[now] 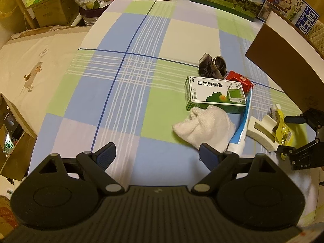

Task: Organize objects
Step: 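Grasp the yellow snack pouch with right tool while left tool grasps the white towel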

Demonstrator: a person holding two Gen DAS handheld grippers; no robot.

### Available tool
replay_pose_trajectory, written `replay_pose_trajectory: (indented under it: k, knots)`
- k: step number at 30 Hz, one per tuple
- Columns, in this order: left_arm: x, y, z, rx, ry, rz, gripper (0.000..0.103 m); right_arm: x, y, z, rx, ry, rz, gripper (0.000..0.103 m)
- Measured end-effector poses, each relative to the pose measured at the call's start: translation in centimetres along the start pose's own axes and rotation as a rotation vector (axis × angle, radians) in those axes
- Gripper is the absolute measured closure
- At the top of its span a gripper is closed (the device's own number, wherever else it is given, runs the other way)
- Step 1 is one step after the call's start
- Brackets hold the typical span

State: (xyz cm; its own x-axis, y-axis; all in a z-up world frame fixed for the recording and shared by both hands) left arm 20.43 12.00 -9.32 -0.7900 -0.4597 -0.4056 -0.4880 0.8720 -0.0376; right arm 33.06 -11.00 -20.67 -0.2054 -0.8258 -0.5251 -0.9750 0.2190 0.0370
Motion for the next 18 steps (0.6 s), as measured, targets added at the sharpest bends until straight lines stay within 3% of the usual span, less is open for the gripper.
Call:
replay_pose_trajectory:
  k: [1, 6, 18]
  knots:
    - [0.0, 0.0, 0.1, 0.0, 0.001, -0.001, 0.016, 0.0, 0.0, -0.1, -0.012, -0.014, 0.014, 0.04]
    - [0.0, -0.3, 0.4, 0.01, 0.0, 0.007, 0.016, 0.2, 0.3, -0.5, 0.024, -0.027, 0.048, 0.047]
    - [-0.3, -3.3, 1.7, 0.1, -0.011, 0.121, 0.017, 3.0, 0.9, -4.2, 0.189, -0.053, 0.276, 0.05]
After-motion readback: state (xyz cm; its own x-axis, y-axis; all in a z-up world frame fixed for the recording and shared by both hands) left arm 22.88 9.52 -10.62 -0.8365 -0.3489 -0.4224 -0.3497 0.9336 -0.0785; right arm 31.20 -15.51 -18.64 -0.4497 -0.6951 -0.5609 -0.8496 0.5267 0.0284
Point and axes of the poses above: each gripper's, at about its wrist camera, not at the fingertips, and z roughly the way its jaws point, y to its left, x to its underside, the point moved 4 cm from there along z, roughly the way its jaws point, and after that the axes turned 1 degree about -x, right-handed, at the moved point
